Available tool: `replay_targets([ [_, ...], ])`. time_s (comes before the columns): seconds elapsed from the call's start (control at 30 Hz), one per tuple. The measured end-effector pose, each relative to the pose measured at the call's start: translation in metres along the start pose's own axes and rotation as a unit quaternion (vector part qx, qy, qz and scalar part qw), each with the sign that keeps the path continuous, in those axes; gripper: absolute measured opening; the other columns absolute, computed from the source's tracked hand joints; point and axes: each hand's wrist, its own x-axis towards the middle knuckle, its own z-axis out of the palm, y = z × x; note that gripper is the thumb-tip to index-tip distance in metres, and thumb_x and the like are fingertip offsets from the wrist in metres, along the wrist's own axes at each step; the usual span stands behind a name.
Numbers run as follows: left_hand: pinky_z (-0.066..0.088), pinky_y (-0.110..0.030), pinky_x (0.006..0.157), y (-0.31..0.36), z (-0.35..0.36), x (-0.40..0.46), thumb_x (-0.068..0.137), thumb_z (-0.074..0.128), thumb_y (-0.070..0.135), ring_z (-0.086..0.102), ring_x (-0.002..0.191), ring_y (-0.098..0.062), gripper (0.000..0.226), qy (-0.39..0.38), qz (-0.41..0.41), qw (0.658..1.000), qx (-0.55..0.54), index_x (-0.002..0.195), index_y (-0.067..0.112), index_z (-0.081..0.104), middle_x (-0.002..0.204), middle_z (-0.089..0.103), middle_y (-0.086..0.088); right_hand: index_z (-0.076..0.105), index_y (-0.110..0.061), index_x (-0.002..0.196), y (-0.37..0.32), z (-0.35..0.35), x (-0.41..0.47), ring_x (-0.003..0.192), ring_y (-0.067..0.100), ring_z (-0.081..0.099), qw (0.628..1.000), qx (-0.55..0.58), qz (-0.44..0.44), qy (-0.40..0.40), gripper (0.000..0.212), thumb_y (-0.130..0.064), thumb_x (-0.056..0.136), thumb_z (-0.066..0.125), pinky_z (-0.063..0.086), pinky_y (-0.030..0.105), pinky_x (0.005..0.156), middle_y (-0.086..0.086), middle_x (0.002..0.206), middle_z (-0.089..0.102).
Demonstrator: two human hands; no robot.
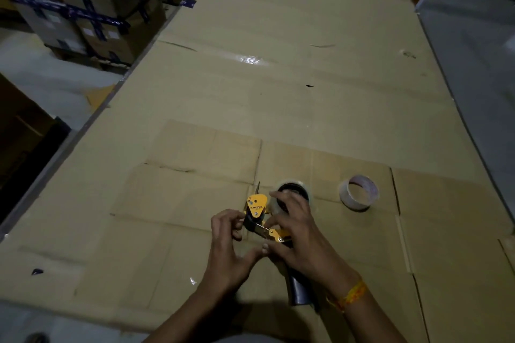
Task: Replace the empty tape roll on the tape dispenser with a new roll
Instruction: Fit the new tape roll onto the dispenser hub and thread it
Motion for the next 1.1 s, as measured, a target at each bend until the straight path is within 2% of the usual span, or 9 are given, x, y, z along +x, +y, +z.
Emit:
replay_targets([
  [0.13,0.060,-0.036,0.089,-0.004,-0.004,0.002,0.087,0.086,0.005,0.064,0.114,-0.017,0.058,0.015,0.022,1.000,-0.017,0.132,0.031,0.061,0.128,0.059,0.009,0.067,-0.028,0.132,-0.005,0.014,-0.009,0.128,0.014,0.035,0.998,-0.063,0.001,0.015,0.039,-0.040,0.097,0.077,0.044,0.034,0.108,-0.006,0.138,0.041],
  [0.27,0.061,-0.032,0.094,-0.004,-0.006,0.003,0.099,0.067,-0.008,0.068,0.119,-0.015,0.045,0.036,0.042,0.998,-0.022,0.132,0.023,0.067,0.128,0.065,0.007,0.066,-0.023,0.133,-0.003,0.023,-0.015,0.118,0.012,0.039,0.999,0.009,-0.003,0.033,0.029,-0.028,0.104,0.069,0.036,0.023,0.101,-0.005,0.125,0.044],
  [0.4,0.059,-0.030,0.102,-0.006,-0.007,0.003,0.103,0.057,-0.011,0.069,0.125,-0.018,0.045,0.040,0.035,0.998,-0.035,0.134,0.019,0.070,0.132,0.069,0.006,0.069,-0.027,0.116,-0.002,0.032,-0.019,0.121,0.001,0.034,0.999,0.028,-0.013,0.040,0.009,-0.026,0.108,0.066,0.029,0.013,0.099,-0.012,0.119,0.039],
  [0.57,0.060,-0.035,0.099,-0.001,-0.007,0.001,0.106,0.053,-0.008,0.069,0.121,-0.020,0.039,0.060,0.030,0.996,-0.056,0.128,0.019,0.072,0.128,0.070,0.005,0.064,-0.034,0.132,-0.001,0.027,-0.017,0.129,0.008,0.041,0.996,0.089,0.023,0.015,0.043,-0.042,0.093,0.078,0.039,0.019,0.106,-0.014,0.131,0.044],
  [0.73,0.061,-0.044,0.079,0.006,-0.008,-0.001,0.103,0.070,0.006,0.070,0.097,-0.020,0.022,0.101,0.026,0.993,-0.057,0.110,0.026,0.073,0.111,0.067,0.005,0.069,-0.028,0.123,0.011,0.010,-0.003,0.120,0.015,0.046,0.980,0.045,0.070,0.181,0.032,-0.038,0.095,0.081,0.049,0.033,0.096,-0.010,0.124,0.052],
  [0.8,0.062,-0.045,0.076,0.007,-0.009,0.000,0.101,0.074,0.010,0.071,0.094,-0.019,0.019,0.102,0.022,0.993,-0.057,0.108,0.028,0.074,0.110,0.067,0.006,0.073,-0.028,0.118,0.022,0.003,0.004,0.122,0.016,0.044,0.979,-0.003,0.106,0.173,0.035,-0.039,0.088,0.087,0.046,0.034,0.096,-0.007,0.128,0.052],
  [0.87,0.062,-0.037,0.075,0.012,-0.012,0.002,0.099,0.077,0.012,0.070,0.094,-0.018,0.019,0.097,0.025,0.993,-0.058,0.108,0.029,0.077,0.110,0.065,0.005,0.077,-0.026,0.110,0.030,-0.002,0.007,0.124,0.016,0.042,0.983,-0.039,0.105,0.145,0.031,-0.036,0.084,0.091,0.041,0.034,0.097,-0.004,0.128,0.053],
  [0.97,0.049,-0.011,0.078,0.026,-0.017,0.007,0.095,0.082,0.014,0.062,0.105,-0.012,0.020,0.082,0.056,0.995,-0.022,0.106,0.031,0.081,0.110,0.061,0.005,0.083,-0.023,0.100,0.032,-0.005,0.010,0.120,0.011,0.040,0.986,-0.058,0.077,0.136,0.016,-0.027,0.086,0.089,0.039,0.027,0.094,-0.006,0.121,0.056],
  [1.1,0.038,-0.002,0.095,0.039,-0.014,0.023,0.089,0.089,0.021,0.040,0.130,-0.001,0.018,0.033,0.105,0.993,0.049,0.102,0.033,0.083,0.133,0.055,0.009,0.085,-0.025,0.097,0.036,-0.011,0.011,0.116,0.007,0.035,0.986,-0.061,0.077,0.132,0.013,-0.022,0.085,0.089,0.036,0.019,0.088,-0.006,0.117,0.057],
])
